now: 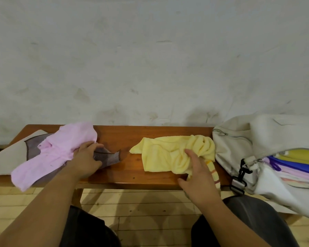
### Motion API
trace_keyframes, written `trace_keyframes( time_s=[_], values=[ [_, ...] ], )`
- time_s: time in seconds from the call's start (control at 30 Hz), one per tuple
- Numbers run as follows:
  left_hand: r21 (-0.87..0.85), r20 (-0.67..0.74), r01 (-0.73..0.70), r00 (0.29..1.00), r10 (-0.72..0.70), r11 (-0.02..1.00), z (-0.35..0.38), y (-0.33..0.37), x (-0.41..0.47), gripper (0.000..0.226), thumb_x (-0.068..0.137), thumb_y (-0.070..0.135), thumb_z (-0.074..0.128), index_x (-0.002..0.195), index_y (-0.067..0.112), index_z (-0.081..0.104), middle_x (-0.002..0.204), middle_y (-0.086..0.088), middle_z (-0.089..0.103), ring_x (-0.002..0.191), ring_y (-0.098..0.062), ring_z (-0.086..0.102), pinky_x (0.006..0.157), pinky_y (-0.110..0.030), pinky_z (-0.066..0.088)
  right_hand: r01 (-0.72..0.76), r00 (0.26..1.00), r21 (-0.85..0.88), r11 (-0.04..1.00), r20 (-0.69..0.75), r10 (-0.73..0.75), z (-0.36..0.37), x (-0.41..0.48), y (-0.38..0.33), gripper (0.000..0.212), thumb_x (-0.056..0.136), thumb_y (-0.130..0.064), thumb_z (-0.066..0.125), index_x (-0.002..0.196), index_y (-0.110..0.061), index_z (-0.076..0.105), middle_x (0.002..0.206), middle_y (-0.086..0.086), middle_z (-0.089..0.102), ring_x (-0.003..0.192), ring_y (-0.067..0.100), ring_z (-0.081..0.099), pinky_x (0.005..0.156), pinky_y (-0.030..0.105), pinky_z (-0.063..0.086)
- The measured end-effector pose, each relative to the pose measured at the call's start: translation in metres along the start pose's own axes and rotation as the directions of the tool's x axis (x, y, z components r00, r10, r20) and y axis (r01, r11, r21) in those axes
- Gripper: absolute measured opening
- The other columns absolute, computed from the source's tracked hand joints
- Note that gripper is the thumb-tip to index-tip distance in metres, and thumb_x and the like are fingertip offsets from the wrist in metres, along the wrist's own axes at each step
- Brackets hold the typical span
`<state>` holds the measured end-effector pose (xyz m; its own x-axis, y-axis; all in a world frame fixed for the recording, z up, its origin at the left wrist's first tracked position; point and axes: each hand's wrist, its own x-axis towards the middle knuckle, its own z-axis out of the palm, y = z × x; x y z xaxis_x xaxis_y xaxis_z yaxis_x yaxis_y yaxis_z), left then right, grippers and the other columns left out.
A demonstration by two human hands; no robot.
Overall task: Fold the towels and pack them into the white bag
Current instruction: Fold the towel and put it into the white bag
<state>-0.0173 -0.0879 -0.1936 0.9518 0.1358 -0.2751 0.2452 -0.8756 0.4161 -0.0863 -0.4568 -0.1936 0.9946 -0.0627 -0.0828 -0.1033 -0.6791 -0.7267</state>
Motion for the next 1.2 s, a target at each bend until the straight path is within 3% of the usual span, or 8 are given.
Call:
trace_keyframes(
  time_s=[0.27,0.47,0.63,0.73,0.87,0.97,1.07,1.2],
  values=[
    [-0.180,0.144,-0.358,0.912,0.385,0.916,0.030,0.095,-0.063,0.068,0.090,0.032,0.069,0.146,0.048,0.034,0.146,0.017,0.038,0.124,0.000,0.048,0.106,-0.025,0.044,-0.046,0.994,-0.068,0.997,-0.103,0.039,-0.003,0.005,-0.002,0.075,0.086,-0.001,0.061,0.141,-0.046,0.040,0.134,-0.012,0.051,0.126,0.016,0.046,0.111,0.050,0.038],
    [-0.032,0.145,-0.357,0.922,0.358,0.933,0.062,0.127,-0.059,0.096,0.088,0.050,0.069,0.157,0.040,0.004,0.133,0.008,0.039,0.112,-0.011,0.057,0.095,-0.029,0.052,-0.030,0.997,0.167,0.986,-0.062,0.041,-0.005,0.005,0.000,0.059,0.090,0.008,0.054,0.118,-0.044,0.056,0.112,-0.010,0.064,0.091,0.006,0.061,0.066,0.010,0.048],
    [0.079,0.073,-0.251,0.967,0.245,0.965,0.067,0.134,-0.042,0.038,0.091,0.050,0.057,0.126,0.037,0.049,0.105,0.008,0.065,0.090,-0.013,0.062,0.081,-0.039,0.057,-0.140,0.985,0.468,0.872,-0.027,0.173,-0.018,0.006,-0.008,0.036,0.100,-0.006,0.051,0.103,-0.038,0.068,0.106,-0.011,0.067,0.093,0.008,0.064,0.067,0.031,0.059],
    [-0.205,0.052,-0.084,0.994,0.097,0.975,0.050,0.141,-0.037,0.022,0.093,0.044,0.054,0.107,0.030,0.063,0.088,0.003,0.072,0.075,-0.013,0.065,0.067,-0.029,0.051,-0.192,0.957,0.690,0.698,-0.027,0.289,-0.029,0.007,-0.007,0.030,0.105,-0.017,0.049,0.105,-0.038,0.071,0.111,-0.006,0.073,0.103,0.015,0.070,0.081,0.040,0.060],
    [-0.897,0.052,0.075,0.997,-0.065,0.435,0.019,0.156,-0.040,0.024,0.102,0.031,0.051,0.104,0.015,0.068,0.074,-0.003,0.071,0.067,-0.017,0.061,0.063,-0.033,0.045,-0.224,0.926,0.886,0.407,0.064,0.371,-0.042,0.011,0.002,0.023,0.104,-0.024,0.056,0.118,-0.036,0.070,0.108,0.001,0.077,0.099,0.026,0.075,0.084,0.051,0.061],
    [-0.998,-0.068,-0.066,0.988,0.138,-0.018,0.012,0.161,-0.038,0.052,0.099,0.030,0.057,0.148,0.025,0.042,0.133,0.003,0.065,0.122,-0.014,0.061,0.100,-0.039,0.046,-0.297,0.896,0.889,0.349,0.133,0.425,-0.043,0.018,0.010,0.023,0.102,-0.025,0.061,0.120,-0.037,0.069,0.104,0.002,0.078,0.092,0.026,0.077,0.076,0.047,0.063],
    [-0.948,-0.046,-0.071,0.995,0.086,0.311,0.021,0.162,-0.035,0.080,0.099,0.031,0.062,0.159,0.043,0.009,0.161,0.008,0.031,0.143,-0.011,0.037,0.112,-0.035,0.034,-0.363,0.844,0.889,0.279,0.187,0.502,-0.037,0.023,0.016,0.025,0.102,-0.022,0.061,0.124,-0.033,0.068,0.107,0.008,0.077,0.094,0.031,0.076,0.076,0.048,0.061],
    [-0.618,0.136,0.107,0.990,-0.028,0.779,0.039,0.155,-0.036,0.066,0.095,0.041,0.063,0.153,0.032,0.034,0.132,0.009,0.055,0.111,-0.011,0.058,0.100,-0.035,0.047,-0.402,0.832,0.871,0.282,0.219,0.510,-0.031,0.023,0.012,0.028,0.103,-0.023,0.057,0.129,-0.024,0.066,0.108,0.010,0.077,0.097,0.033,0.074,0.082,0.050,0.061]
  ],
)
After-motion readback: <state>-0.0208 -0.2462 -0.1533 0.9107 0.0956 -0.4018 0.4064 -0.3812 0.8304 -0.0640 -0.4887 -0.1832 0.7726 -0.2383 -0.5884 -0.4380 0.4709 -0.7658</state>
